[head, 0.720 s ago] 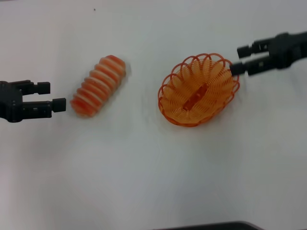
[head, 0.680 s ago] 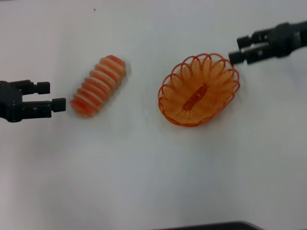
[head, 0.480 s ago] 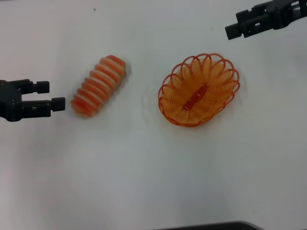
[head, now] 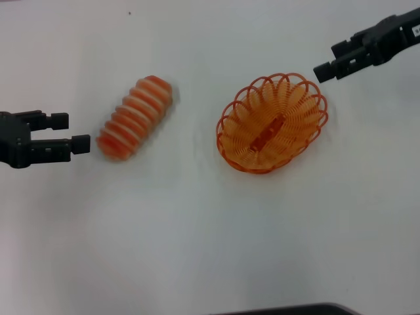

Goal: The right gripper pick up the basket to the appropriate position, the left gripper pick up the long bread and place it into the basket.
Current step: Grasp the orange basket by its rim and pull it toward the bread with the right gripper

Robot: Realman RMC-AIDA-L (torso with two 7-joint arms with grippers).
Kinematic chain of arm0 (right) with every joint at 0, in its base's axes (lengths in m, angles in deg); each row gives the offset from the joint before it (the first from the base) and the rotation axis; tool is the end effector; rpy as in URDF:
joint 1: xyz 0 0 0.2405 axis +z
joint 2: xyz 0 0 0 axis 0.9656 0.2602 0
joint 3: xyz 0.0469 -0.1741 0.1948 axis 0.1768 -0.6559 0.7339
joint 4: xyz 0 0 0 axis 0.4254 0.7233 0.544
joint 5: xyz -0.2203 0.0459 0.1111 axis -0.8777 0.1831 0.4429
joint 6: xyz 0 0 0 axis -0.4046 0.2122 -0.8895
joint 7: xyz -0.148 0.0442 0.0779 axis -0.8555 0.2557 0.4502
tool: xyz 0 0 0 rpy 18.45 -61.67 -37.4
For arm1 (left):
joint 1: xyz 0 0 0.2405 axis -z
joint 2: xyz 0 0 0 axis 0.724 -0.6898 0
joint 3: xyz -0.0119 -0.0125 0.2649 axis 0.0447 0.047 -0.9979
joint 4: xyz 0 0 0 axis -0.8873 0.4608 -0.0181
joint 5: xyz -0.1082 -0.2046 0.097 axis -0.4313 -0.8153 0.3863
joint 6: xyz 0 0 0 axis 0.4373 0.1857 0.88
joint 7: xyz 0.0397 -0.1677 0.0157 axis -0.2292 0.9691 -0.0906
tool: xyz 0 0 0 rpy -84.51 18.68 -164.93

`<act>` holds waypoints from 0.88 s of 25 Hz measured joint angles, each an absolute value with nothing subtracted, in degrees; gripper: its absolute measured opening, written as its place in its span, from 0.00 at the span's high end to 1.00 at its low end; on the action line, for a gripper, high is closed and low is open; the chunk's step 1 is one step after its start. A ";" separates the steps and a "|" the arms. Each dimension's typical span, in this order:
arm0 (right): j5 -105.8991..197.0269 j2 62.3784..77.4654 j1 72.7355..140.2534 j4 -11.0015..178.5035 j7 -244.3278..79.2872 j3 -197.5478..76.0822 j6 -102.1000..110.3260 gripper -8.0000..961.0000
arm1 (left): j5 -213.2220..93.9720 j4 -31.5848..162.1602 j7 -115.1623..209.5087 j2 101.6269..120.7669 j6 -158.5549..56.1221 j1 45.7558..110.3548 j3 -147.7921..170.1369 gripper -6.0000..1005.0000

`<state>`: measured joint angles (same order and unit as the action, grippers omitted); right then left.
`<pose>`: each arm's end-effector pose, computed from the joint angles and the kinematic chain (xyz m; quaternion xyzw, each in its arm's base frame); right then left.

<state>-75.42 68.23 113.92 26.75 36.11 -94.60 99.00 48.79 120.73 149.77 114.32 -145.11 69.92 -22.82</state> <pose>0.2401 0.4146 0.0847 -0.9272 0.3589 0.0312 0.1025 -0.2938 0.3446 0.0379 -0.9210 -0.3292 -0.1867 0.0922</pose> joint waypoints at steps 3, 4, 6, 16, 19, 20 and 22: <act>-77.13 68.40 114.66 26.26 36.27 -95.65 99.48 0.05 | 48.79 120.73 149.84 114.32 -145.32 70.13 -22.82 0.16; -78.18 68.60 114.83 26.22 36.27 -96.26 99.49 0.05 | 48.79 120.73 149.85 114.32 -145.38 70.18 -22.82 0.16; -79.78 68.93 114.97 26.22 36.43 -97.19 99.24 0.05 | 48.79 120.73 149.86 114.37 -145.45 70.21 -22.82 0.16; -93.99 70.29 122.32 23.45 46.92 -96.92 95.16 0.05 | 48.82 120.66 149.86 114.41 -145.06 70.55 -24.14 0.16; -99.91 72.45 123.92 24.10 47.20 -98.43 93.87 0.07 | 49.34 120.55 149.86 114.47 -144.91 70.56 -24.34 0.16; -100.54 73.22 123.89 24.23 47.23 -99.15 92.70 0.08 | 49.53 120.52 149.86 114.53 -144.79 70.56 -24.32 0.16; -100.91 74.62 123.47 24.96 47.36 -100.82 89.73 0.10 | 49.89 120.47 149.86 114.70 -144.42 70.56 -24.33 0.16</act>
